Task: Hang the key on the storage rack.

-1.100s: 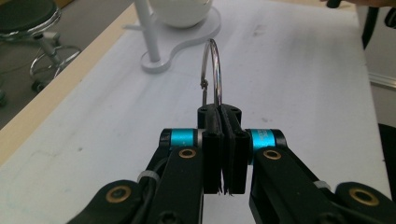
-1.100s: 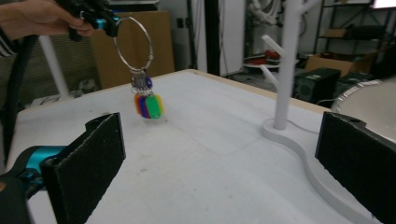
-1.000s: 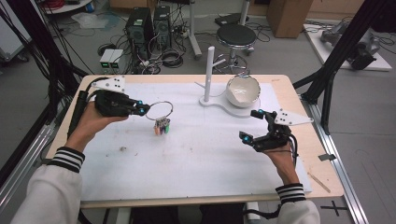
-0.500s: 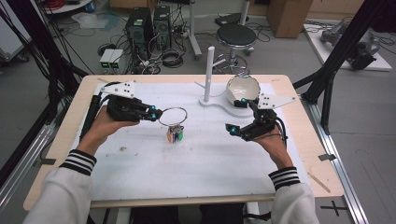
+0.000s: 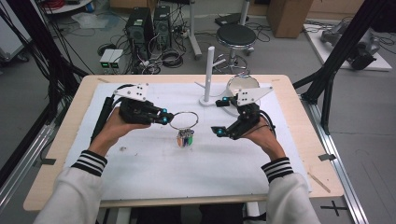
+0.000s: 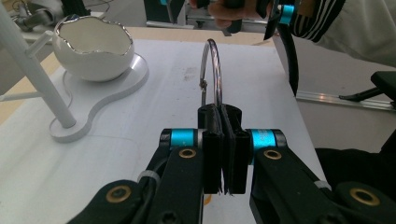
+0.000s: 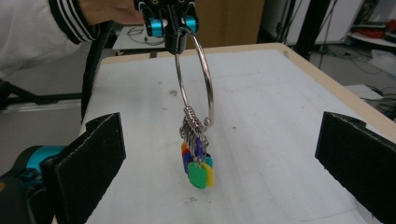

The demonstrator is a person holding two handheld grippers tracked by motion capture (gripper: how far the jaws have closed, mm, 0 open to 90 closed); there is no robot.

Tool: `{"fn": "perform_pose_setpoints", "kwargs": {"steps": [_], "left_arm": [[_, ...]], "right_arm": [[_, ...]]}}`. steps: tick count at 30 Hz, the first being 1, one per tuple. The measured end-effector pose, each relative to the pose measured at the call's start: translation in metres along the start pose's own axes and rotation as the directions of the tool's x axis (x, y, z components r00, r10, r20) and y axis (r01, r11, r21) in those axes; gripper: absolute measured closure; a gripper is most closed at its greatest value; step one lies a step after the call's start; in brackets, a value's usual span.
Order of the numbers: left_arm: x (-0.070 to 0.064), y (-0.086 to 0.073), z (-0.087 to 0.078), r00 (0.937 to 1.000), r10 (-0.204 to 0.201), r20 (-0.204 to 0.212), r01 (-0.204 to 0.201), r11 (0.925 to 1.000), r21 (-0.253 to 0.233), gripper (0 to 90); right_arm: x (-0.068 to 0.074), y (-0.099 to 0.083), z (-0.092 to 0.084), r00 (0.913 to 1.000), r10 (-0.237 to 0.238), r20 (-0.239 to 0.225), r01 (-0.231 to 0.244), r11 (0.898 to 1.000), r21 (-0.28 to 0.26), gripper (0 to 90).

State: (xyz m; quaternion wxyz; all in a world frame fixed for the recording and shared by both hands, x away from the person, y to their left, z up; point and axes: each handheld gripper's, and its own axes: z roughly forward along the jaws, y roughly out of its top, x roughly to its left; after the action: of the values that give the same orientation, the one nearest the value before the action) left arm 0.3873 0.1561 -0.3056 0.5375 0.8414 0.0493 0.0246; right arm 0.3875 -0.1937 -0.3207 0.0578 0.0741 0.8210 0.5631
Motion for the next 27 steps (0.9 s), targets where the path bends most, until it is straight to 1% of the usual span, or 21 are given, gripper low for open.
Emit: {"fn": "perform_pose_setpoints", "kwargs": {"steps": [3, 4, 5, 6, 7, 8, 9, 11, 12, 13, 14, 16, 17, 19, 20, 21, 22, 23, 24, 25, 27], "left_arm": [[-0.002, 0.002, 0.004, 1.0000, 0.004, 0.008, -0.004, 1.0000, 0.002, 87.3], [-0.003, 0.002, 0.005, 1.0000, 0.001, 0.009, -0.001, 1.0000, 0.002, 87.3], [-0.003, 0.002, 0.006, 0.9999, 0.010, 0.013, -0.010, 0.9999, 0.005, 87.3], [-0.003, 0.002, 0.007, 0.9999, 0.008, 0.015, -0.008, 1.0000, 0.005, 87.3], [-0.003, 0.003, 0.007, 0.9998, 0.011, 0.018, -0.011, 0.9999, 0.007, 87.4], [-0.004, 0.003, 0.008, 0.9998, 0.007, 0.020, -0.007, 1.0000, 0.005, 87.3], [-0.004, 0.003, 0.008, 0.9997, 0.010, 0.021, -0.010, 0.9999, 0.009, 87.3], [-0.004, 0.002, 0.009, 0.9997, 0.006, 0.025, -0.007, 0.9999, 0.009, 87.3], [-0.004, 0.003, 0.009, 0.9996, 0.008, 0.026, -0.009, 0.9999, 0.010, 87.3], [-0.004, 0.003, 0.009, 0.9995, 0.011, 0.028, -0.012, 0.9998, 0.014, 87.3], [-0.005, 0.003, 0.009, 0.9995, 0.011, 0.029, -0.011, 0.9998, 0.013, 87.3], [-0.005, 0.003, 0.010, 0.9994, 0.012, 0.031, -0.012, 0.9999, 0.009, 87.3], [-0.005, 0.003, 0.010, 0.9994, 0.012, 0.031, -0.012, 0.9999, 0.009, 87.3], [-0.006, 0.003, 0.010, 0.9994, 0.012, 0.033, -0.013, 0.9999, 0.010, 87.3], [-0.006, 0.003, 0.010, 0.9994, 0.011, 0.034, -0.011, 0.9999, 0.011, 87.3], [-0.006, 0.003, 0.010, 0.9992, 0.014, 0.037, -0.014, 0.9998, 0.016, 87.3], [-0.006, 0.003, 0.011, 0.9992, 0.009, 0.038, -0.009, 0.9999, 0.014, 87.2], [-0.006, 0.003, 0.011, 0.9992, 0.009, 0.038, -0.009, 0.9999, 0.014, 87.3], [-0.006, 0.003, 0.011, 0.9993, 0.007, 0.038, -0.008, 0.9999, 0.013, 87.2], [-0.006, 0.003, 0.011, 0.9992, 0.007, 0.040, -0.008, 0.9999, 0.013, 87.2], [-0.006, 0.003, 0.011, 0.9991, 0.007, 0.041, -0.008, 0.9999, 0.013, 87.2]], "right_arm": [[0.001, 0.004, 0.009, 0.9996, -0.014, -0.024, 0.015, 1.000, 0.024, 1.1], [0.001, 0.004, 0.009, 0.9996, -0.014, -0.024, 0.015, 1.000, 0.024, 1.1], [0.000, 0.004, 0.011, 0.9994, -0.028, -0.021, 0.029, 0.999, 0.027, 2.3], [0.000, 0.005, 0.013, 0.9990, -0.030, -0.032, 0.031, 0.999, 0.034, 6.4], [-0.001, 0.005, 0.014, 0.9985, -0.030, -0.046, 0.032, 0.999, 0.042, 6.8], [-0.001, 0.006, 0.015, 0.9983, -0.035, -0.045, 0.037, 0.998, 0.047, 7.7], [-0.001, 0.006, 0.017, 0.9968, -0.038, -0.070, 0.042, 0.997, 0.057, 19.8], [-0.002, 0.006, 0.017, 0.9958, -0.045, -0.080, 0.050, 0.997, 0.052, 21.1], [-0.001, 0.007, 0.019, 0.9957, -0.048, -0.080, 0.052, 0.998, 0.048, 23.3], [-0.001, 0.007, 0.019, 0.9943, -0.050, -0.094, 0.055, 0.997, 0.049, 27.4], [-0.001, 0.007, 0.019, 0.9943, -0.050, -0.094, 0.055, 0.997, 0.049, 27.4], [-0.001, 0.008, 0.022, 0.9916, -0.060, -0.114, 0.068, 0.995, 0.067, 35.3], [-0.001, 0.008, 0.022, 0.9916, -0.060, -0.114, 0.068, 0.995, 0.067, 35.3], [-0.002, 0.008, 0.023, 0.9889, -0.066, -0.133, 0.076, 0.995, 0.068, 44.6], [-0.001, 0.008, 0.023, 0.9878, -0.063, -0.143, 0.072, 0.995, 0.062, 47.1], [-0.001, 0.008, 0.023, 0.9878, -0.063, -0.143, 0.072, 0.995, 0.062, 47.1], [-0.002, 0.009, 0.023, 0.9865, -0.066, -0.150, 0.076, 0.995, 0.061, 53.3], [-0.001, 0.009, 0.023, 0.9857, -0.058, -0.159, 0.069, 0.995, 0.069, 56.7], [-0.001, 0.009, 0.023, 0.9857, -0.058, -0.159, 0.069, 0.995, 0.069, 56.7], [-0.002, 0.009, 0.024, 0.9841, -0.072, -0.162, 0.084, 0.994, 0.067, 61.2], [-0.001, 0.009, 0.024, 0.9834, -0.073, -0.166, 0.086, 0.994, 0.068, 63.4]]}}
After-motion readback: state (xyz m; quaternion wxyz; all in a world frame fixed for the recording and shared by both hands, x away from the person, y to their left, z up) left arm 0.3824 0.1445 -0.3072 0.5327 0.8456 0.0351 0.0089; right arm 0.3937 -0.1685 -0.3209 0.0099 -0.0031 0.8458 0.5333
